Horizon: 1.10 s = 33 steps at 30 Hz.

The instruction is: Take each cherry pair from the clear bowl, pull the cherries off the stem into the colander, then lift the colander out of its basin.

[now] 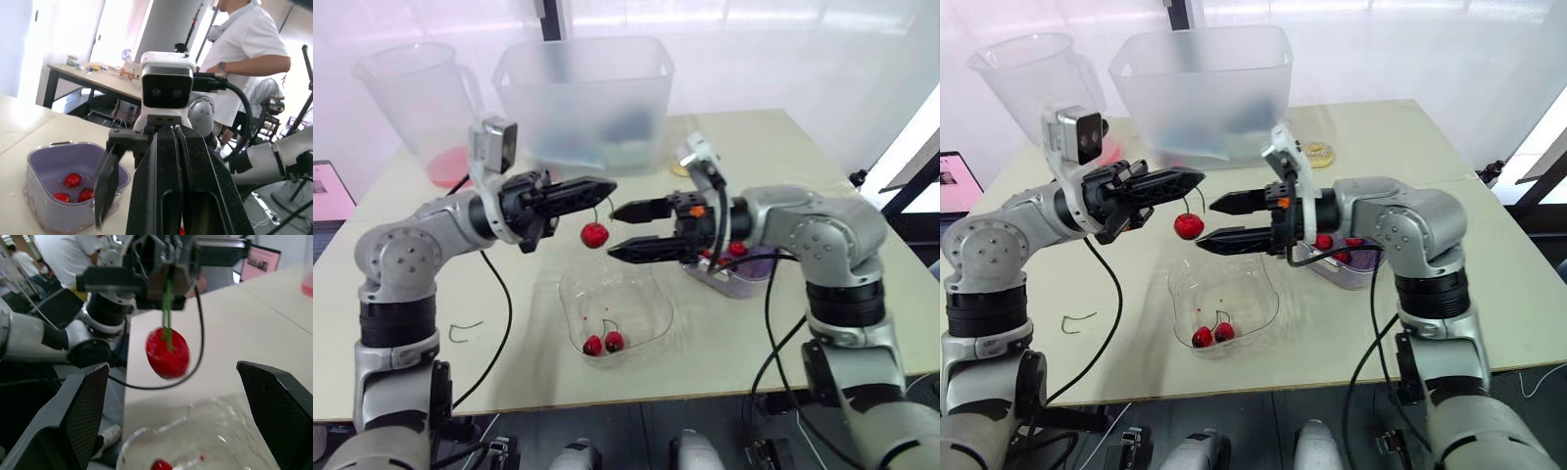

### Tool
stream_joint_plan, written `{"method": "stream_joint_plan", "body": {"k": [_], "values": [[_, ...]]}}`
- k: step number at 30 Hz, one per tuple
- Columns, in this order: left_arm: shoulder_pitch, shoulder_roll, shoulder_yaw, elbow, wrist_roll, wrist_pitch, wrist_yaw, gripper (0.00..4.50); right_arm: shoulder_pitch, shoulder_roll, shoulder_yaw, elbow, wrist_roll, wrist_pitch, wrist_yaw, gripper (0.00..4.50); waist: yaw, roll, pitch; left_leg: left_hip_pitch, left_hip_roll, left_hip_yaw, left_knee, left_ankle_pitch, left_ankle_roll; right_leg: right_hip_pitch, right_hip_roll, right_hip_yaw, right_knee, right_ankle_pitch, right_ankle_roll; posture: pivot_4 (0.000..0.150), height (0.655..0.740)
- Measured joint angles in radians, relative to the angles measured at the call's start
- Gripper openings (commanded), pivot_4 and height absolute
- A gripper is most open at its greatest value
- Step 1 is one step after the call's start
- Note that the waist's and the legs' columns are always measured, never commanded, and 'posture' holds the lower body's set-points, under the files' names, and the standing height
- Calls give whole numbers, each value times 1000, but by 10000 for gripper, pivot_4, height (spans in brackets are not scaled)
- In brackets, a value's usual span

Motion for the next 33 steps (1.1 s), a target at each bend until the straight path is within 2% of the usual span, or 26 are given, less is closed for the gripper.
{"method": "stream_joint_plan", "body": {"k": [4,7,9,18,21,24,33], "values": [[0,0,0,0,0,0,1,0,15,29,7,-11,21,0,-46,44485,0,0,0,0,0,0,0,0,0,0,0,0,0,0,0,1500,7400],[0,0,0,-1,0,0,2,0,18,57,6,-3,27,-3,-79,35822,-6,0,0,0,0,0,0,0,0,0,0,0,0,0,0,1500,7400],[0,-6,-1,-2,0,0,4,0,18,75,8,-3,28,-8,-98,26280,-10,0,0,0,0,0,0,0,0,0,0,0,0,0,0,1500,7400],[0,-8,-5,-3,-1,2,2,0,38,96,19,-6,30,-17,-128,26280,-18,0,0,0,0,0,0,0,0,0,0,0,1,0,0,1500,7400],[0,-8,-5,-3,0,2,1,0,41,96,19,-5,36,-18,-129,18170,-17,0,0,0,0,0,0,0,0,0,0,0,1,0,0,1500,7400],[0,-8,-8,-3,0,2,-1,0,51,95,17,-7,50,-19,-130,5427,-18,0,0,0,0,0,0,0,0,0,0,0,1,0,0,1500,7400],[2,-7,-23,-3,3,2,-11,0,81,89,18,-24,59,-31,-138,5427,-18,0,0,0,0,0,-1,0,0,0,0,0,1,0,0,1500,7400]]}}
